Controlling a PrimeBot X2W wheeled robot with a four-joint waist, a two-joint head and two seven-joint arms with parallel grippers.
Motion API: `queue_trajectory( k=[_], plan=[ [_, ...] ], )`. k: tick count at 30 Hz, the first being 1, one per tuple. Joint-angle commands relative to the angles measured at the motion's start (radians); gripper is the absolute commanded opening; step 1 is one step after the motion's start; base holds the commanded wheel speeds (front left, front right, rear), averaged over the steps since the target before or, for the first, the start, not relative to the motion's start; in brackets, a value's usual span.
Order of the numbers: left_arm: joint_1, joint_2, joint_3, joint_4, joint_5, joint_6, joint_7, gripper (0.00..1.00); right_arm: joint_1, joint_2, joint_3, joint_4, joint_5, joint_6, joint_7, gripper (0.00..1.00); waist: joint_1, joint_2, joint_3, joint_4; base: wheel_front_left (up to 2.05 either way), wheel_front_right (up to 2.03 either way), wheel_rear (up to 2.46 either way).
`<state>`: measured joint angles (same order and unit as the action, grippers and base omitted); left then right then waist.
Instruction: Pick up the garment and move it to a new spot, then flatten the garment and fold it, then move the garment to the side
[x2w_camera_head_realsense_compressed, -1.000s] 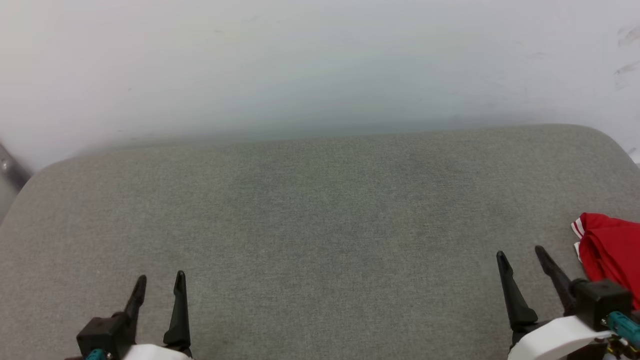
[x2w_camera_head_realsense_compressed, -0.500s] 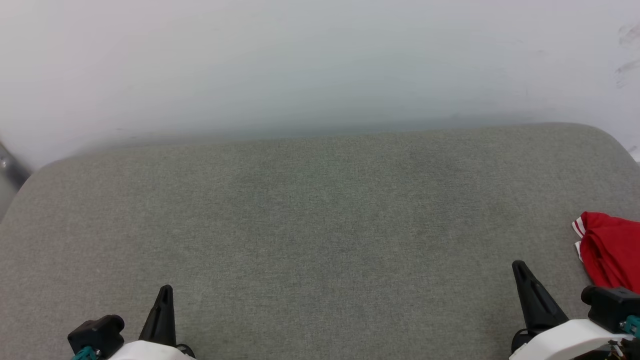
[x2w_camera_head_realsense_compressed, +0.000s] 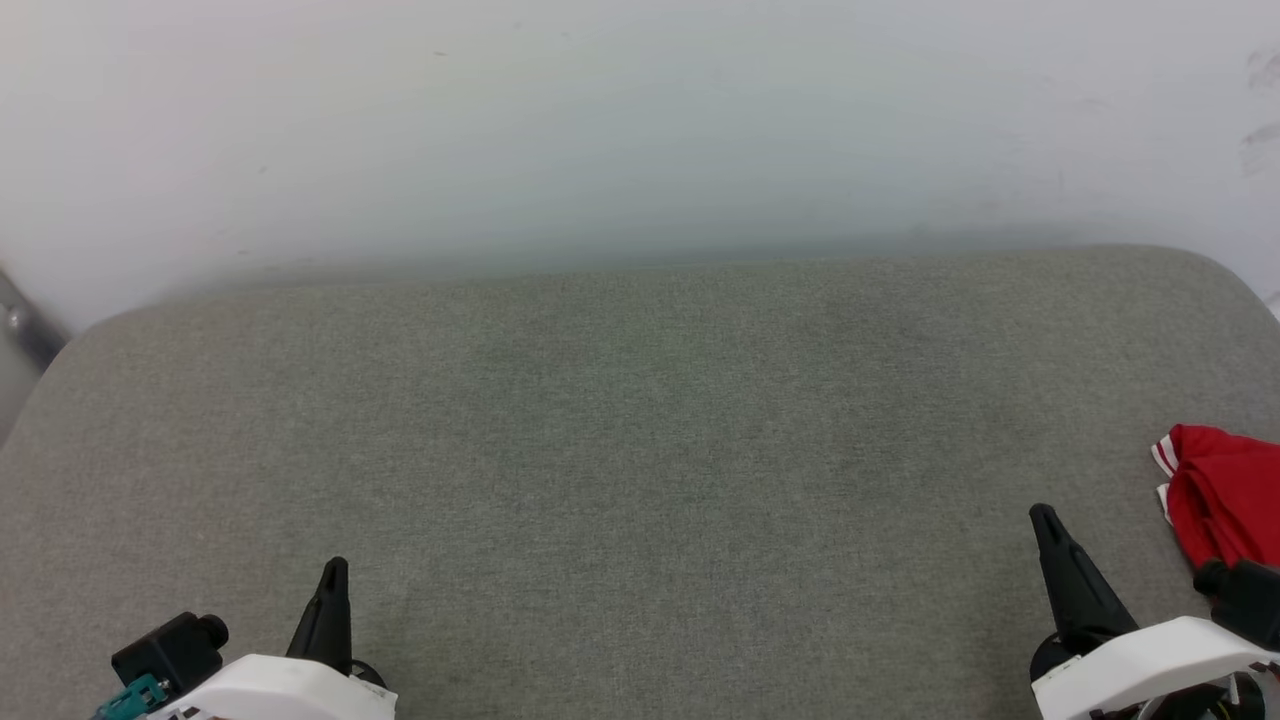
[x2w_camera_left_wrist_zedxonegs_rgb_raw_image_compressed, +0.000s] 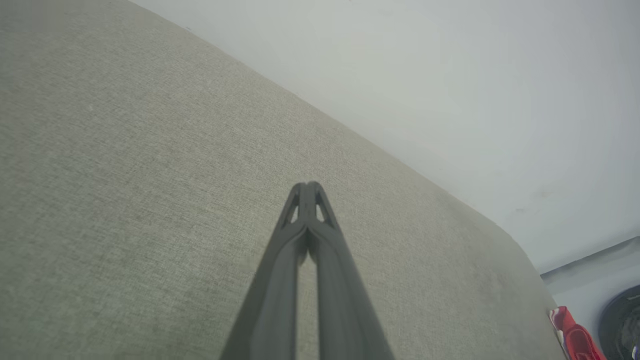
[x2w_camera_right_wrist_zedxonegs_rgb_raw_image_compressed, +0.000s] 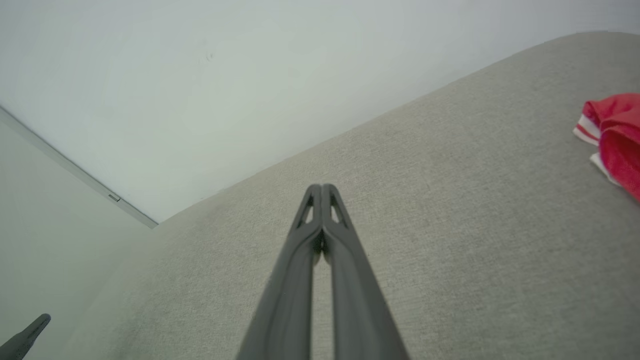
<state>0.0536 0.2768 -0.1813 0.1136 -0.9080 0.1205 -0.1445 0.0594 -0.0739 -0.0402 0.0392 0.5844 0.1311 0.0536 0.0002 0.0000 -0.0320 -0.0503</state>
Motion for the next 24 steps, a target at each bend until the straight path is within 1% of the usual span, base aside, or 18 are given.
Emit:
queue_trajectory(
  k=[1,11,12,24],
  plan=[
    [-0.032,0.000,0.019,-0.004,-0.030,-0.012,0.009,0.00,-0.032,0.001,-0.005,-0.002,0.045,0.000,0.001,0.00,-0.0001,0.0000,0.001,0.001,0.00,0.00,0.00],
    [-0.055,-0.035,0.062,0.017,-0.144,-0.053,0.046,0.00,-0.056,0.003,-0.014,0.031,0.208,0.000,0.008,0.00,-0.0001,0.0000,0.005,0.007,0.00,0.00,0.00],
    [-0.055,-0.035,0.062,0.017,-0.144,-0.053,0.046,0.00,-0.056,0.003,-0.014,0.031,0.208,0.000,0.008,0.00,-0.0001,0.0000,0.005,0.007,0.00,0.00,0.00],
    [-0.076,-0.069,0.104,0.038,-0.254,-0.092,0.085,0.00,-0.079,0.006,-0.024,0.065,0.367,0.000,0.017,0.00,-0.0001,0.0000,0.009,0.013,0.00,0.00,0.00]
  ],
)
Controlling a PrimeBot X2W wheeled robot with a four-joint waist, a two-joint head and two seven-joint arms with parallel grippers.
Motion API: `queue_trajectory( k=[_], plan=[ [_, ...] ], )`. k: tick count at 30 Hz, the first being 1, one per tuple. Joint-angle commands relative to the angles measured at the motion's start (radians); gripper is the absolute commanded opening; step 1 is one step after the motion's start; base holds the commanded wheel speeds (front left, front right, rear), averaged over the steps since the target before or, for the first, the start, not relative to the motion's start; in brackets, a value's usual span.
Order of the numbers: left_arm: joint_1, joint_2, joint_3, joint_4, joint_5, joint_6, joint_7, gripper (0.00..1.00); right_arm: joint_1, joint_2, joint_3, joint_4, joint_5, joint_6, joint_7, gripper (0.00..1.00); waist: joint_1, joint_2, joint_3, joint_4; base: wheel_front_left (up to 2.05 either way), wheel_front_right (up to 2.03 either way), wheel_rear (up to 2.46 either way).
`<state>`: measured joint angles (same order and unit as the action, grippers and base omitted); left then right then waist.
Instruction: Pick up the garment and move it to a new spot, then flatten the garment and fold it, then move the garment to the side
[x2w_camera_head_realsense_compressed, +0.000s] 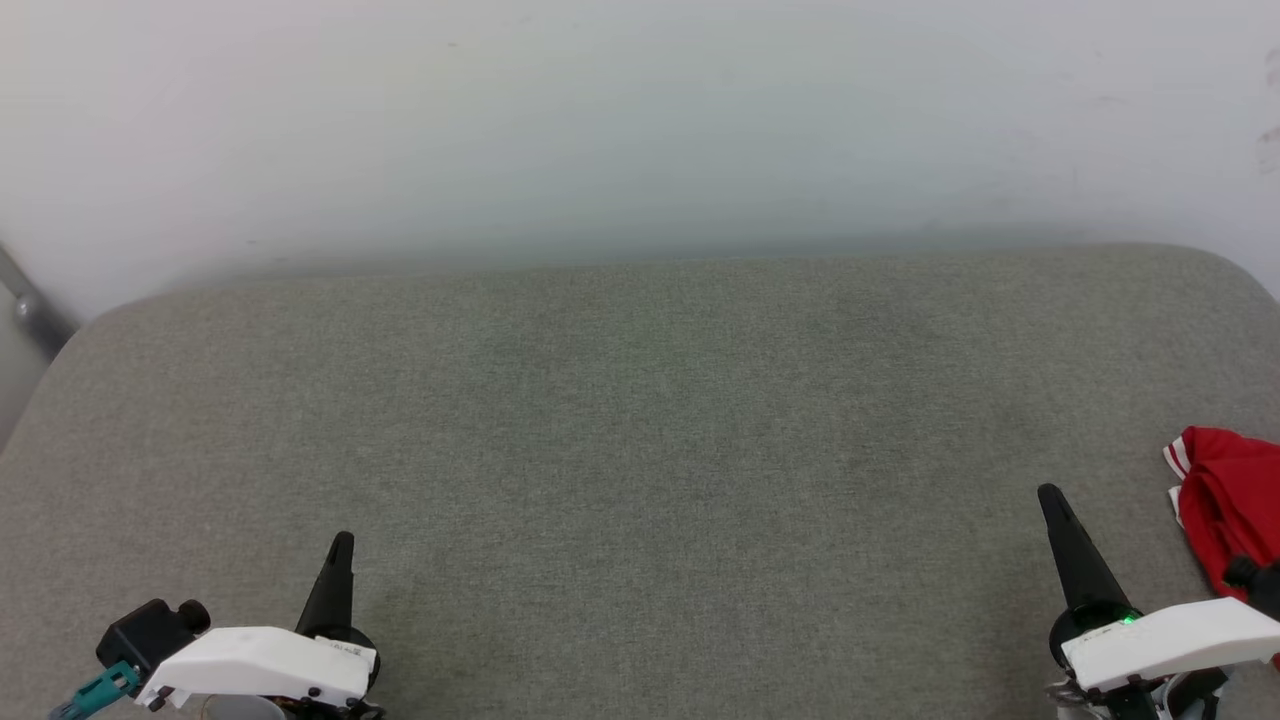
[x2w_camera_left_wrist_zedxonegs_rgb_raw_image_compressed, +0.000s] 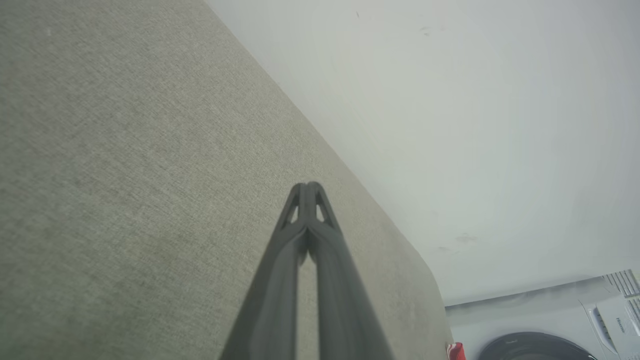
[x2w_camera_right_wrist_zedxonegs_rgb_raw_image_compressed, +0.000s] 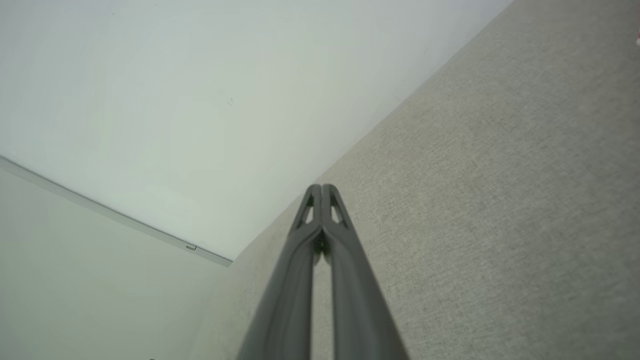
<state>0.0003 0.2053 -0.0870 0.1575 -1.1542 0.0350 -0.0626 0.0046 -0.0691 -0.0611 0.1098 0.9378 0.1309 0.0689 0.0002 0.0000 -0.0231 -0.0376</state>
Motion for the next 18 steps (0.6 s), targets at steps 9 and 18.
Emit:
queue_trajectory(
  k=[9,18],
  plan=[
    [-0.038,-0.021,0.038,0.009,-0.083,-0.032,0.029,0.00,-0.040,0.003,-0.010,0.016,0.121,0.000,0.007,0.00,-0.0001,0.0000,0.003,0.005,0.00,0.00,0.00],
    [-0.053,-0.044,0.065,0.022,-0.151,-0.056,0.053,0.00,-0.054,0.005,-0.017,0.037,0.219,0.000,0.014,0.00,-0.0001,0.0000,0.006,0.009,0.00,0.00,0.00]
  ],
)
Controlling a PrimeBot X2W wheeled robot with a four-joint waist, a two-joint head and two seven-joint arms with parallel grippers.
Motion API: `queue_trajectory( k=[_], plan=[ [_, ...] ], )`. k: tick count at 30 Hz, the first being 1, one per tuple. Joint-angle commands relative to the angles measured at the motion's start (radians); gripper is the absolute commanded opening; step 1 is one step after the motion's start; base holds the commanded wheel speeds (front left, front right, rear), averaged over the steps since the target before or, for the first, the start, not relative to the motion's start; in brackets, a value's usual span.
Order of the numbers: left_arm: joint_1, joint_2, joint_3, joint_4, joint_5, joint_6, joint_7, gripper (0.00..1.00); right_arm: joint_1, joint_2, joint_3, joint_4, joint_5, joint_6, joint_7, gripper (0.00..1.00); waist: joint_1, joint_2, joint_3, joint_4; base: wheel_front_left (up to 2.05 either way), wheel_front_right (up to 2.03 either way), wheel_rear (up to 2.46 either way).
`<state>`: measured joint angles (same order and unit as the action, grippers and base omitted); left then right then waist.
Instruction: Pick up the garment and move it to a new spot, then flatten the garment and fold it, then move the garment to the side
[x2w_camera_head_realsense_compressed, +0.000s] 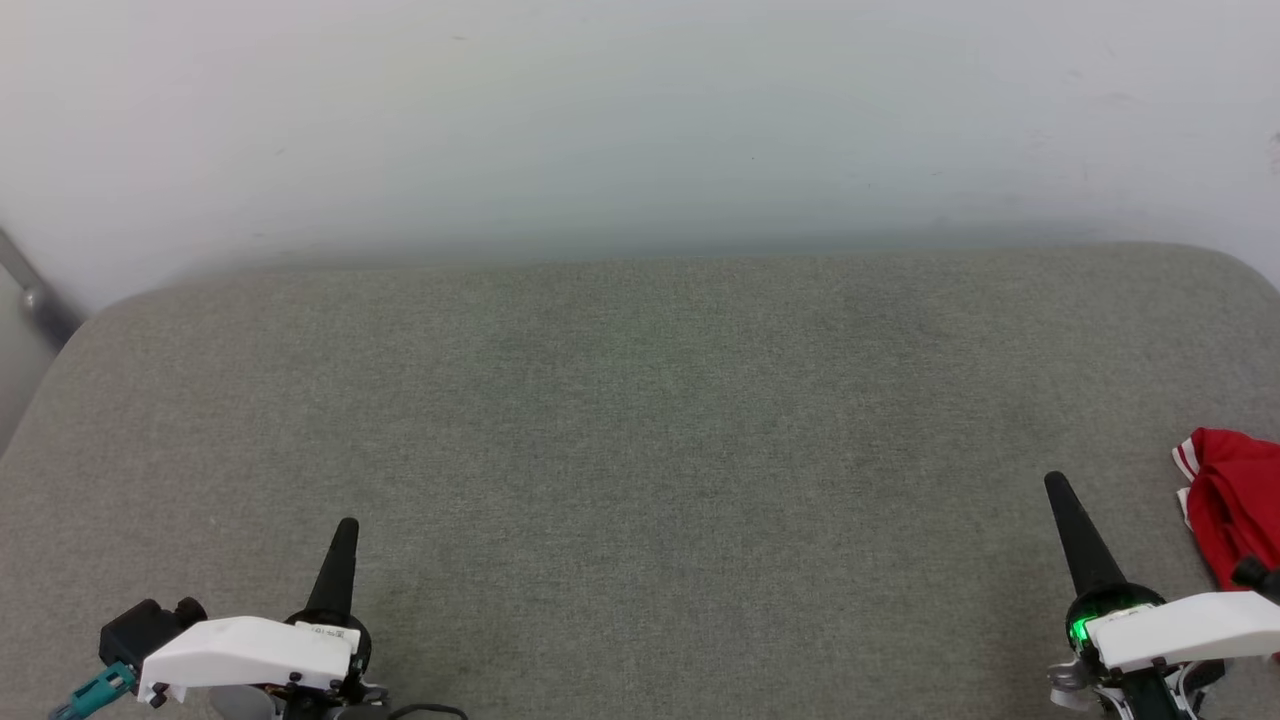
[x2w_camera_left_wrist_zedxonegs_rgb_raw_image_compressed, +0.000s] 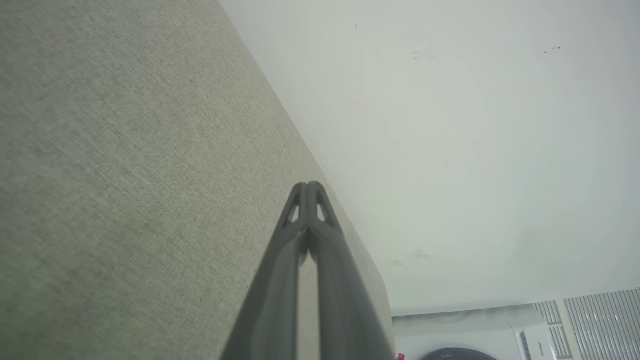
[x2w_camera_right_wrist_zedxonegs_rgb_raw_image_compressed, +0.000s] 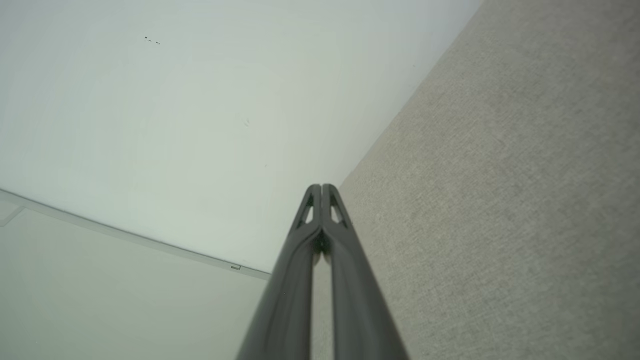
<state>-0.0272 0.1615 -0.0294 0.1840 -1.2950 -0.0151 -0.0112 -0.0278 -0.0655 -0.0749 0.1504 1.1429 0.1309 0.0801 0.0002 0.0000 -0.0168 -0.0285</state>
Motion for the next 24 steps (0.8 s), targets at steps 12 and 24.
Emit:
queue_trajectory(
  k=[12,24],
  plan=[
    [-0.044,-0.031,0.046,0.016,-0.105,-0.041,0.036,0.00,-0.041,0.004,-0.012,0.026,0.152,0.000,0.010,0.00,-0.0001,0.0000,0.005,0.007,0.00,0.00,0.00],
    [-0.058,-0.056,0.076,0.031,-0.178,-0.068,0.063,0.00,-0.058,0.007,-0.020,0.049,0.258,0.000,0.016,0.00,-0.0001,0.0000,0.009,0.013,0.00,0.00,0.00]
  ],
)
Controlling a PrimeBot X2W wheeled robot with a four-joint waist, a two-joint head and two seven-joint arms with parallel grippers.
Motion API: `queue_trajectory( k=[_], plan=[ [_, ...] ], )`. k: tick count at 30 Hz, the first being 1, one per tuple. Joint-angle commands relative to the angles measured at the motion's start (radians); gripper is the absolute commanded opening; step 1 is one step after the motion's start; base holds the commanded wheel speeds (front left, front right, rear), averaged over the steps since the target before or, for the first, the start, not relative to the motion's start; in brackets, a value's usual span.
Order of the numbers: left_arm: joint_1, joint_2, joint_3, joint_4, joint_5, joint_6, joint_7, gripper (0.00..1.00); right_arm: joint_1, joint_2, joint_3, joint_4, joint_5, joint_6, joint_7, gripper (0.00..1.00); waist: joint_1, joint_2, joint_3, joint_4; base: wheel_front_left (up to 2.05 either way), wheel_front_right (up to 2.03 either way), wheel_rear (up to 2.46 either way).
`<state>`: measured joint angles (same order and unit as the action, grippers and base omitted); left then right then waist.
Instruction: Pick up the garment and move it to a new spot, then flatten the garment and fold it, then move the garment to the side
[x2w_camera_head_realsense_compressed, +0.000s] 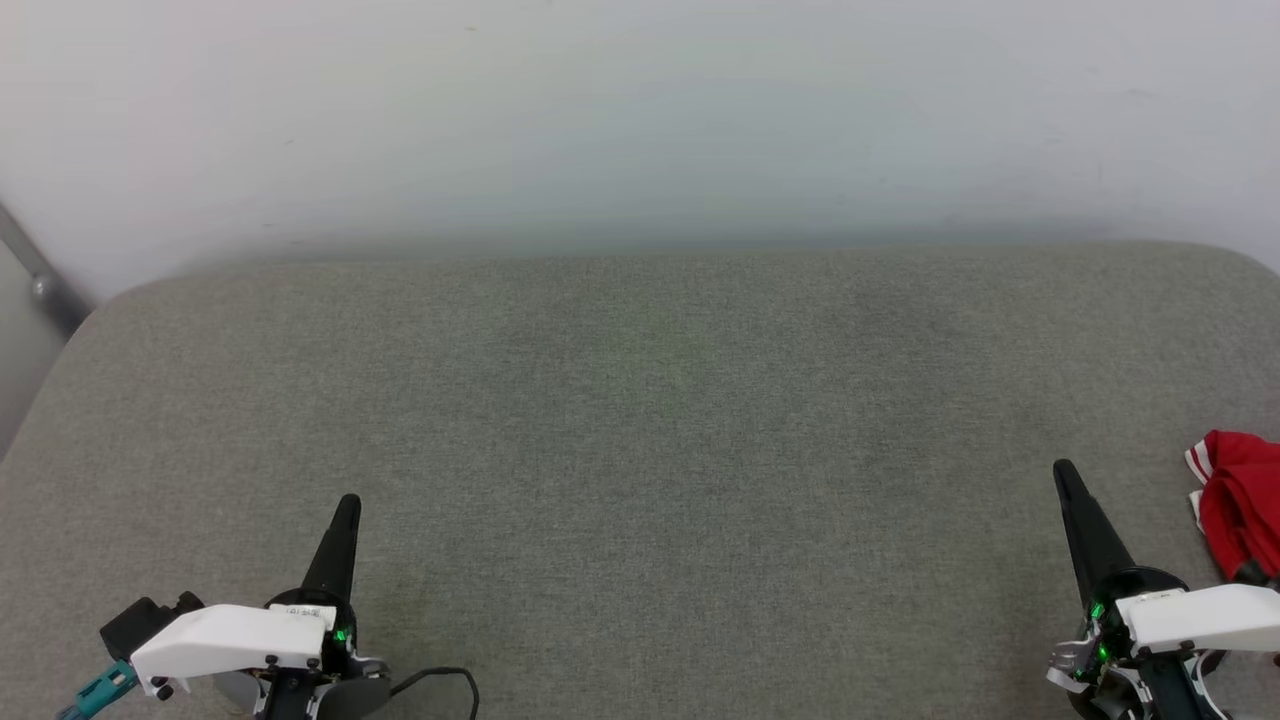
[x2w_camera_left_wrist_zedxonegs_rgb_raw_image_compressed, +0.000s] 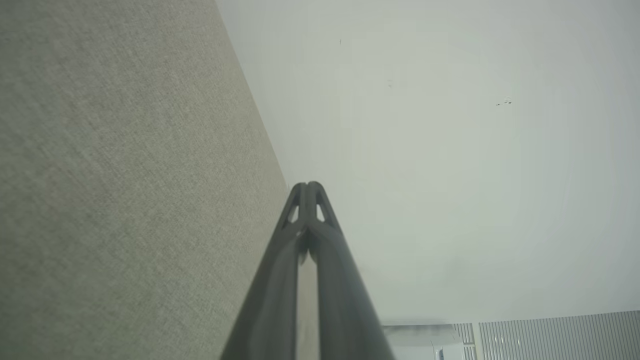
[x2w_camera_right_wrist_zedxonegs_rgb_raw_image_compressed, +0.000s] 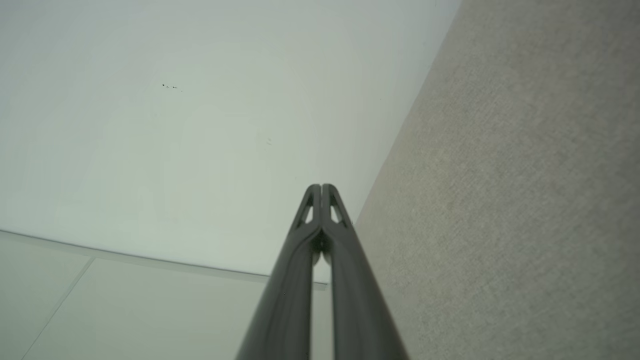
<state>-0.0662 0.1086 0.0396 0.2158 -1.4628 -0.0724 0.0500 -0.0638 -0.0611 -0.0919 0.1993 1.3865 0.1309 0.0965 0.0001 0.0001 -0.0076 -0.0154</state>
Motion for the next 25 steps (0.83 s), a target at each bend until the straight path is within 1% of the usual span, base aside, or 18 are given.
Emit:
queue_trajectory(
  k=[1,25],
  plan=[
    [-0.020,-0.005,0.009,0.000,-0.016,-0.011,0.005,0.00,-0.023,0.003,-0.003,0.002,0.023,0.000,0.000,0.00,0.0000,-0.0001,0.000,0.001,0.00,0.00,0.00],
    [-0.044,-0.046,0.059,0.026,-0.136,-0.055,0.052,0.00,-0.045,0.008,-0.016,0.041,0.199,0.000,0.012,0.00,0.0000,-0.0001,0.009,0.013,0.00,0.00,0.00]
  ],
)
